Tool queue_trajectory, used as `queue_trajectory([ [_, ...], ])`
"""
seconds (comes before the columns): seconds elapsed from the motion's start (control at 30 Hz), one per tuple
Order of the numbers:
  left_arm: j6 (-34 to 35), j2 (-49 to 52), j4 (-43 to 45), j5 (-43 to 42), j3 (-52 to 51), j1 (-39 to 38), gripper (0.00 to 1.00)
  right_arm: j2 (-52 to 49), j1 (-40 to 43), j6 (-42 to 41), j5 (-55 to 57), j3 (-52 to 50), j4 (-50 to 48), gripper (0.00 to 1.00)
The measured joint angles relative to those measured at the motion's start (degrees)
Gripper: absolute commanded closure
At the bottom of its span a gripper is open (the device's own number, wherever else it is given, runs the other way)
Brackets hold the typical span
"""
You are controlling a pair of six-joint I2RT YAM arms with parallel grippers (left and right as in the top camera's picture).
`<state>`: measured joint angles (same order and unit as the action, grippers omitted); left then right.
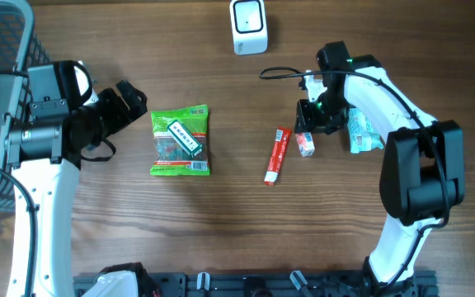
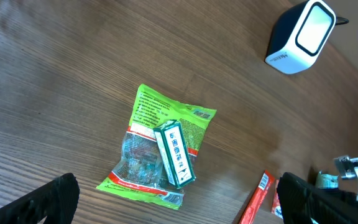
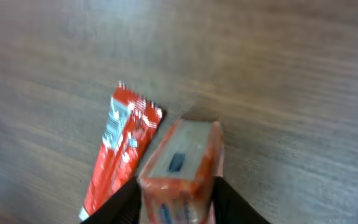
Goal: Scan the item barcode
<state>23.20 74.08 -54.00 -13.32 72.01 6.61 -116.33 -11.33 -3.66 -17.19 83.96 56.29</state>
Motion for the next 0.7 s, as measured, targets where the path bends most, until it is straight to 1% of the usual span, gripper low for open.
queue_trajectory([
  [0.23, 0.00, 0.00, 0.00, 0.02, 0.00, 0.00, 0.00, 0.00, 0.00, -7.26, 0.37, -0.02, -3.19, 0.65],
  [0.47, 0.00, 0.00, 0.00, 0.02, 0.00, 0.00, 0.00, 0.00, 0.00, -8.83, 2.27, -0.04, -2.58, 0.63],
  [0.5, 0.00, 0.00, 0.00, 0.02, 0.00, 0.00, 0.00, 0.00, 0.00, -8.96, 2.49, -0.04, -2.58, 0.64],
  [0.67, 0.00, 0.00, 0.00, 0.00, 0.00, 0.00, 0.00, 0.00, 0.00, -9.35, 3.89, -0.04, -2.60, 0.75],
  [0.7, 0.00, 0.00, 0.00, 0.02, 0.00, 0.00, 0.00, 0.00, 0.00, -9.38, 4.20, -0.04, -2.60, 0.75],
])
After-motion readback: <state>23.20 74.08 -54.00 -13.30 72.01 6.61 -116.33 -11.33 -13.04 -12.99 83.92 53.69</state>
